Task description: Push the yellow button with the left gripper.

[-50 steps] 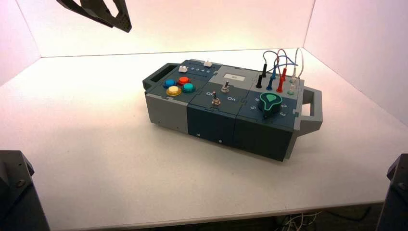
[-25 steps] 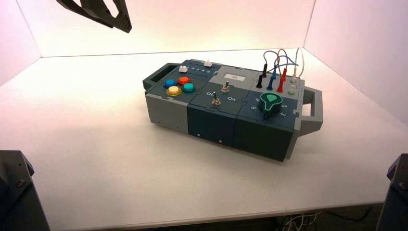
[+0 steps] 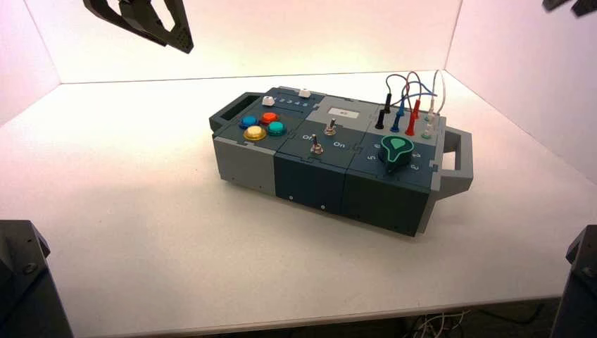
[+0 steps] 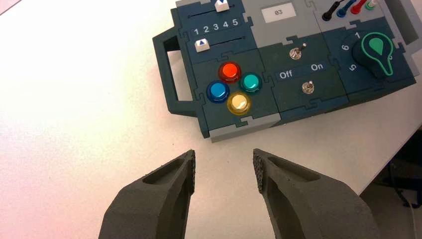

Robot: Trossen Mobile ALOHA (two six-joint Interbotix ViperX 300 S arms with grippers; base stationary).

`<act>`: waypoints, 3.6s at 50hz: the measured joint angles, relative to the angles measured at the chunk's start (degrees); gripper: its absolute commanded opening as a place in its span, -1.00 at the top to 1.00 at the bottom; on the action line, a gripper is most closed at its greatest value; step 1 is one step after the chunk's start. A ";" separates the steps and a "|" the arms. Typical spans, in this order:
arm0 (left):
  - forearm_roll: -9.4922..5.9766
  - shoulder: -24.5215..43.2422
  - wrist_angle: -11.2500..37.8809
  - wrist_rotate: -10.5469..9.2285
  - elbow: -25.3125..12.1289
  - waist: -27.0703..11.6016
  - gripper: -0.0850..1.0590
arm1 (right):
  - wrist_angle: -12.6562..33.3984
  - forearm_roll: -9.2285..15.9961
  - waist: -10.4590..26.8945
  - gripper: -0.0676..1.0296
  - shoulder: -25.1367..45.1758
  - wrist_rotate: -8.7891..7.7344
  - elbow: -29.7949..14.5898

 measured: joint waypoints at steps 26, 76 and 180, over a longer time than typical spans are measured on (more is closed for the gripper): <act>0.00 0.26 0.00 0.00 0.00 0.09 -0.23 | -0.35 -0.18 0.88 0.18 3.25 -1.14 0.18; -1.05 -1.32 0.62 -1.93 -1.93 5.10 0.21 | -7.65 -6.15 14.94 0.25 18.90 -3.34 -14.33; -1.32 42.10 7.38 -0.62 -21.09 -6.33 0.90 | -19.51 -13.54 11.95 0.25 16.61 -2.81 -6.94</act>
